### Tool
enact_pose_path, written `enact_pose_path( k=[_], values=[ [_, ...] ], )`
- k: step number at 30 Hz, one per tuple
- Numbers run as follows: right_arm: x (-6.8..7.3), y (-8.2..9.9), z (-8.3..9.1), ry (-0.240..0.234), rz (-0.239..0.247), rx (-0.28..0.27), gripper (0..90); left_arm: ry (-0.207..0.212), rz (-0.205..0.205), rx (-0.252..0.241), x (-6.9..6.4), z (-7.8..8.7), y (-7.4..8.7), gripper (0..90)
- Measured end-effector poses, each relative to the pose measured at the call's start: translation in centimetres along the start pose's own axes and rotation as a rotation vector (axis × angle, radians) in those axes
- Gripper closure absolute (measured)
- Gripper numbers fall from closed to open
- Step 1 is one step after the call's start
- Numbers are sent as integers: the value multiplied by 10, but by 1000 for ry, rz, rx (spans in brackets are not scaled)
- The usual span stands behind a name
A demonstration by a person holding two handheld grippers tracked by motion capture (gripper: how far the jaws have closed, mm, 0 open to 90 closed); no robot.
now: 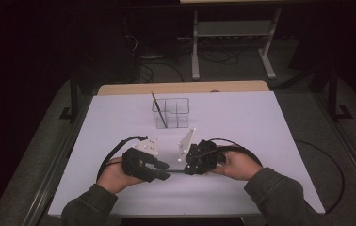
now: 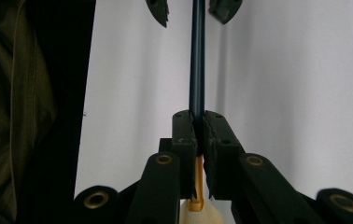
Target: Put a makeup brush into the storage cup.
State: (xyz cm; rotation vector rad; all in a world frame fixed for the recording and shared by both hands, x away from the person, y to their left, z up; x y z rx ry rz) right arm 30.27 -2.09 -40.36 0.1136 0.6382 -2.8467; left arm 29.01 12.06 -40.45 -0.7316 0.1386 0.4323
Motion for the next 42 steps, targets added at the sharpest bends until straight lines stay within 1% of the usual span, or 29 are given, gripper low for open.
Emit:
enact_pose_path(
  k=[1, 6, 8, 12, 17, 19, 26, 31, 36, 38, 39, 40, 41, 42],
  values=[
    [0, 0, 0, -1, 2, -1, 830, 0, -2, 9, 0, -1, 0, 644],
    [2, -1, -1, -3, 12, 2, 829, 6, -1, 16, 0, -3, 0, 661],
    [3, -2, -1, -3, 10, 6, 830, 6, -6, 26, 0, -3, 1, 671],
    [3, -4, -1, -5, 15, 7, 830, 13, -6, 28, -1, -4, 1, 703],
    [4, -5, -2, -4, 20, 10, 830, 12, -15, 42, -2, -4, 1, 730],
    [3, -6, -2, -3, 30, 8, 830, 11, -15, 46, -2, -4, 1, 740],
    [4, -6, -2, -5, 33, 17, 830, 12, -15, 64, -1, -6, 3, 763],
    [5, -7, -3, -11, 43, 29, 830, 7, -31, 85, 0, -8, 4, 820],
    [6, -9, -4, -13, 59, 38, 830, 11, -35, 96, -1, -10, 5, 832],
    [5, -9, -4, -9, 74, 35, 830, 12, -47, 103, -1, -9, 6, 838],
    [6, -9, -3, -9, 68, 36, 830, 15, -41, 96, -1, -9, 6, 840],
    [5, -10, -3, -7, 74, 31, 830, 14, -44, 95, -2, -9, 6, 842],
    [6, -9, -2, -8, 68, 34, 831, 11, -49, 92, -2, -8, 5, 844],
    [6, -10, -1, -5, 72, 33, 830, 8, -56, 91, -2, -8, 5, 846]
  ],
)
Point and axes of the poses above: each handheld gripper's, and its own axes: z roughly backward along the jaws, y roughly out of its underside, x roughly to its left, the point moved 6 cm from there along -z, roughly forward along the jaws, and after that the axes turned 11 degrees about z, right-handed, at the moved point
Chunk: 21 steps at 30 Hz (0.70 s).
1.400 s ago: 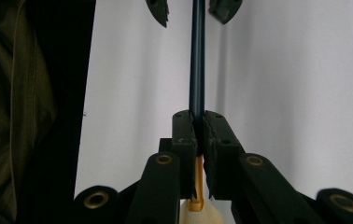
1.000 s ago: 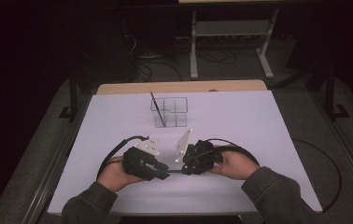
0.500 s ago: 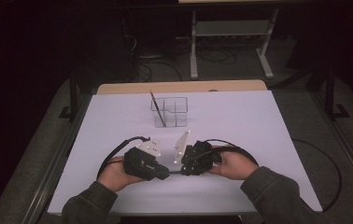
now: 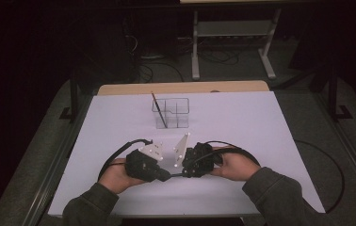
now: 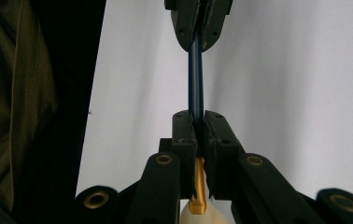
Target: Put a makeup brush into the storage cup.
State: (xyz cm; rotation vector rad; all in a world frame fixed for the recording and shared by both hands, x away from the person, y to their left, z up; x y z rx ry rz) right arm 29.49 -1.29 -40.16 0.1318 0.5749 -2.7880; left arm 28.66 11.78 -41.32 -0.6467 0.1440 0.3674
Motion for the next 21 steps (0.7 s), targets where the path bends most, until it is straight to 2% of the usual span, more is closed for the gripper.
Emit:
enact_pose_path(
  k=[21],
  values=[
    [-1, -1, 0, 1, 21, 2, 830, -9, -10, 2, 0, 1, 1, 849]
  ],
)
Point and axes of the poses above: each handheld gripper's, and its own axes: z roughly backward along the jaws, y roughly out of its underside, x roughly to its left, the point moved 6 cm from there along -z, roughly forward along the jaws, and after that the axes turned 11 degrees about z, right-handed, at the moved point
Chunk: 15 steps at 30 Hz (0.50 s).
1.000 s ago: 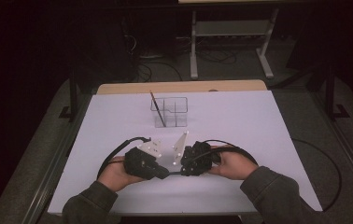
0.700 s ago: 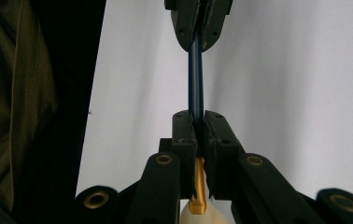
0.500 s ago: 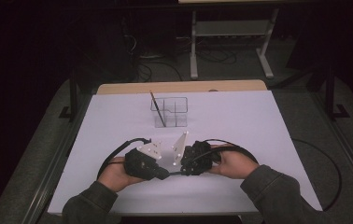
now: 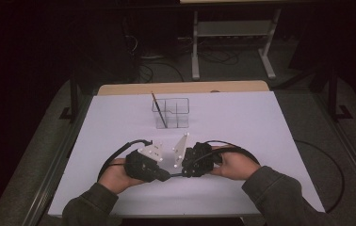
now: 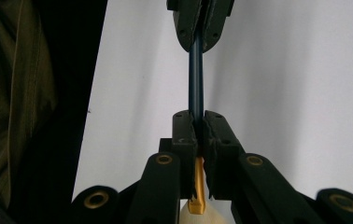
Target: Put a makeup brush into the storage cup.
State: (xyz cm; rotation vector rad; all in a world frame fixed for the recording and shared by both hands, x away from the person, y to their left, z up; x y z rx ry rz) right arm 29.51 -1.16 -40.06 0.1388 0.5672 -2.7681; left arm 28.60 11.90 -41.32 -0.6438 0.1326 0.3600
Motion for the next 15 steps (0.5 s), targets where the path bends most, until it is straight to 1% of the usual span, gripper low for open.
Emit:
enact_pose_path(
  k=[5, 6, 7, 8, 10, 11, 12, 13, 15],
  values=[
    [-1, 0, 0, 7, -7, -8, 817, -4, 1, -7, 1, 1, 0, 849],
    [-1, 1, 1, 12, -9, -9, 803, -4, 5, -11, 0, 1, 0, 849],
    [-2, 1, 1, 18, -21, -10, 770, -3, 9, -13, 0, 1, 0, 849],
    [-3, 2, 1, 21, -30, -15, 760, -7, 8, -16, 0, 2, 0, 849],
    [-5, 5, 2, 21, -61, -36, 704, -8, 8, -19, 1, 3, 1, 849],
    [-6, 6, 3, 31, -74, -50, 687, -11, 9, -21, 1, 4, 2, 849],
    [-8, 9, 3, 24, -96, -64, 670, -14, 8, -23, 2, 4, 2, 849],
    [-9, 12, 4, 29, -109, -75, 642, -14, 15, -28, 2, 5, 2, 849],
    [-9, 16, 5, 24, -148, -95, 619, -21, 16, -32, 3, 6, 3, 849]
  ],
)
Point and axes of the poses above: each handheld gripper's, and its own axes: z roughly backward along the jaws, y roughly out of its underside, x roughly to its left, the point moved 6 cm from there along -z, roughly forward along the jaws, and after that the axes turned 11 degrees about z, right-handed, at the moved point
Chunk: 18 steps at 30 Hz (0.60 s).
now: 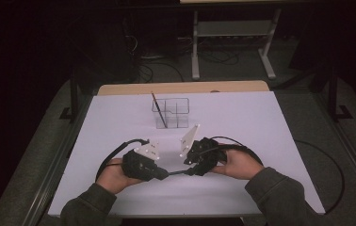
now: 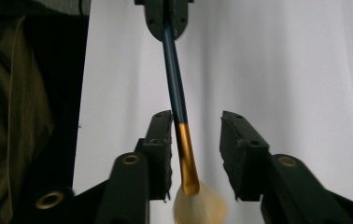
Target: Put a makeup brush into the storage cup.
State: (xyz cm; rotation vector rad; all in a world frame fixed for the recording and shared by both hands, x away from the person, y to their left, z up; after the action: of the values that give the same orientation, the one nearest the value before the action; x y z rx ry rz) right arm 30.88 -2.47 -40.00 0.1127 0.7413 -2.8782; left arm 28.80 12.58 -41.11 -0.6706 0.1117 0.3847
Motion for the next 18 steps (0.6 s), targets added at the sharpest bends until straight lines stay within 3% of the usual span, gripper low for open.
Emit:
enact_pose_path(
  k=[11, 18],
  values=[
    [-9, 21, 10, 42, -121, -65, 496, -34, 30, -66, 7, 7, 0, 849],
    [-16, 35, 15, 68, -189, -90, 493, -49, 52, -94, 12, 12, 0, 849]
  ],
)
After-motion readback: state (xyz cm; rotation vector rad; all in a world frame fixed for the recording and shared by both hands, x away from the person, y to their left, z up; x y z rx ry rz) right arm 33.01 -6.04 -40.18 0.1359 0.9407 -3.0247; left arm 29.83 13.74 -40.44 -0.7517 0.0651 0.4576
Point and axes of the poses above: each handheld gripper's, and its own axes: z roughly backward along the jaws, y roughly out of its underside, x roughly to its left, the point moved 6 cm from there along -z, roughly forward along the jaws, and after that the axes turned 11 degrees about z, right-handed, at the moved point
